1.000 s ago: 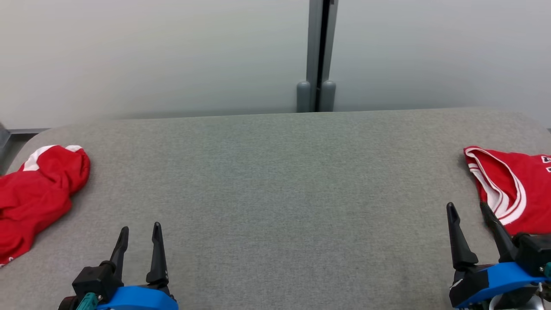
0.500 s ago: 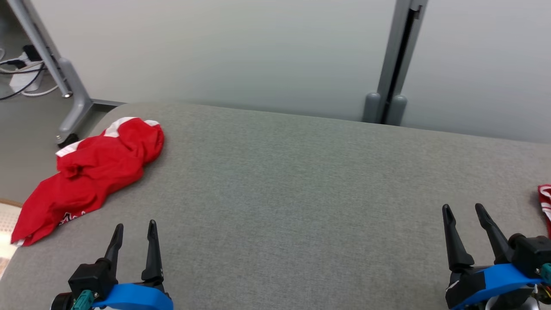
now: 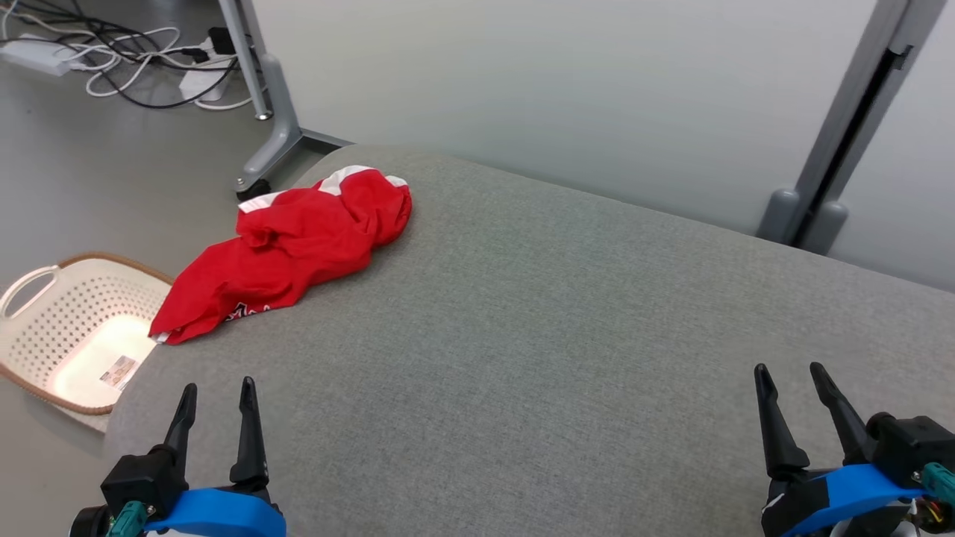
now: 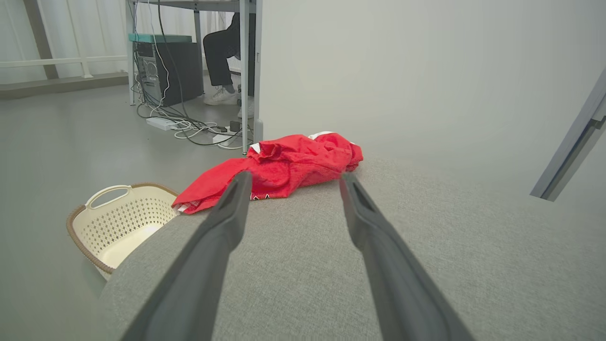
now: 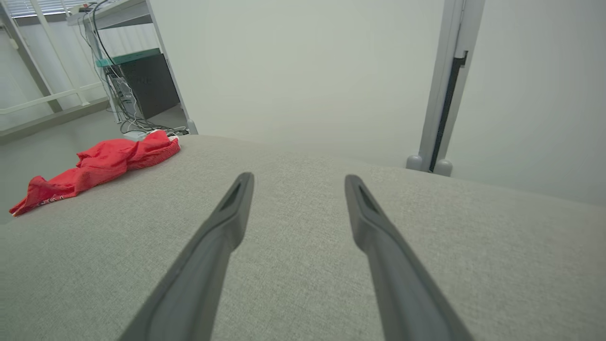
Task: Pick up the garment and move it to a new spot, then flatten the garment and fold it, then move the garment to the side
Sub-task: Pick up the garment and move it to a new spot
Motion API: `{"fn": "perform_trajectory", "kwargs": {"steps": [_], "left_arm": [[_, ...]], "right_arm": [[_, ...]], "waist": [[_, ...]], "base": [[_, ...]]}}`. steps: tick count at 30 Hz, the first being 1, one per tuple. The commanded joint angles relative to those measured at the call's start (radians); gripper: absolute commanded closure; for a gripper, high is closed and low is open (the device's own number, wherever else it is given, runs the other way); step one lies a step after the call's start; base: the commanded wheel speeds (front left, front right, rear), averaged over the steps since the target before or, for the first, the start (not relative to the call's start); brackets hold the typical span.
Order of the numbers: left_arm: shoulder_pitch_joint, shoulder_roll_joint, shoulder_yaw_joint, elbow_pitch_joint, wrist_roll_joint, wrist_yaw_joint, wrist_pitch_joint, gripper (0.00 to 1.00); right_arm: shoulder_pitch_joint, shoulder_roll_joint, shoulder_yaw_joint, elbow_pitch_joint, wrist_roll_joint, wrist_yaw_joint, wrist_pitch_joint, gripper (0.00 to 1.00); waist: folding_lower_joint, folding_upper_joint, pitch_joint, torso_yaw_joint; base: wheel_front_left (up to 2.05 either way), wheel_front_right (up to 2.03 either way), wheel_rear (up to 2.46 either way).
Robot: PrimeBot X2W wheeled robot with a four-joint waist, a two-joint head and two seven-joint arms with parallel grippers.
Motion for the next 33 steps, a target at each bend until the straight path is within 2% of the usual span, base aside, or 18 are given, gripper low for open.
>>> {"fn": "perform_trajectory", "kwargs": {"steps": [1,8,14,21,24,28,33], "left_arm": [[0.000,0.004,0.002,-0.004,-0.004,0.001,0.003,0.00],[0.001,0.009,0.002,-0.006,-0.016,0.004,0.003,0.00],[0.000,0.005,0.008,-0.010,-0.023,0.017,0.000,0.00],[-0.028,-0.008,0.018,-0.041,-0.066,0.007,0.023,0.00],[-0.068,0.009,0.031,-0.079,-0.082,0.012,0.062,0.00],[-0.176,0.059,0.048,-0.116,-0.083,0.028,0.158,0.00],[-0.346,0.121,0.101,-0.068,-0.147,0.014,0.269,0.00]], "right_arm": [[-0.006,-0.001,0.002,0.004,0.004,0.000,-0.005,0.00],[-0.024,-0.013,0.008,0.024,0.012,0.000,-0.010,0.00],[-0.026,-0.013,0.015,0.031,0.006,0.000,-0.018,0.00],[-0.035,-0.019,0.025,0.025,0.000,0.000,-0.016,0.00],[-0.045,-0.014,0.029,0.008,-0.014,0.000,-0.015,0.00],[-0.071,-0.028,0.039,-0.026,-0.030,0.000,-0.009,0.00],[-0.132,-0.057,0.076,-0.075,-0.040,0.000,-0.008,0.00]], "waist": [[0.0000,0.0000,0.018,0.030],[0.0000,0.0000,0.025,0.075],[0.0000,0.0000,0.031,0.082],[0.0000,0.0000,0.059,0.072],[0.0000,0.0000,0.089,0.061],[0.0000,0.0000,0.154,0.038],[0.0000,0.0000,0.263,-0.027]], "base": [[0.00,0.00,0.00],[0.00,0.00,0.00],[0.00,0.00,0.00],[0.00,0.00,0.00],[0.00,0.00,0.00],[0.00,0.00,0.00],[0.00,0.00,0.00]]}}
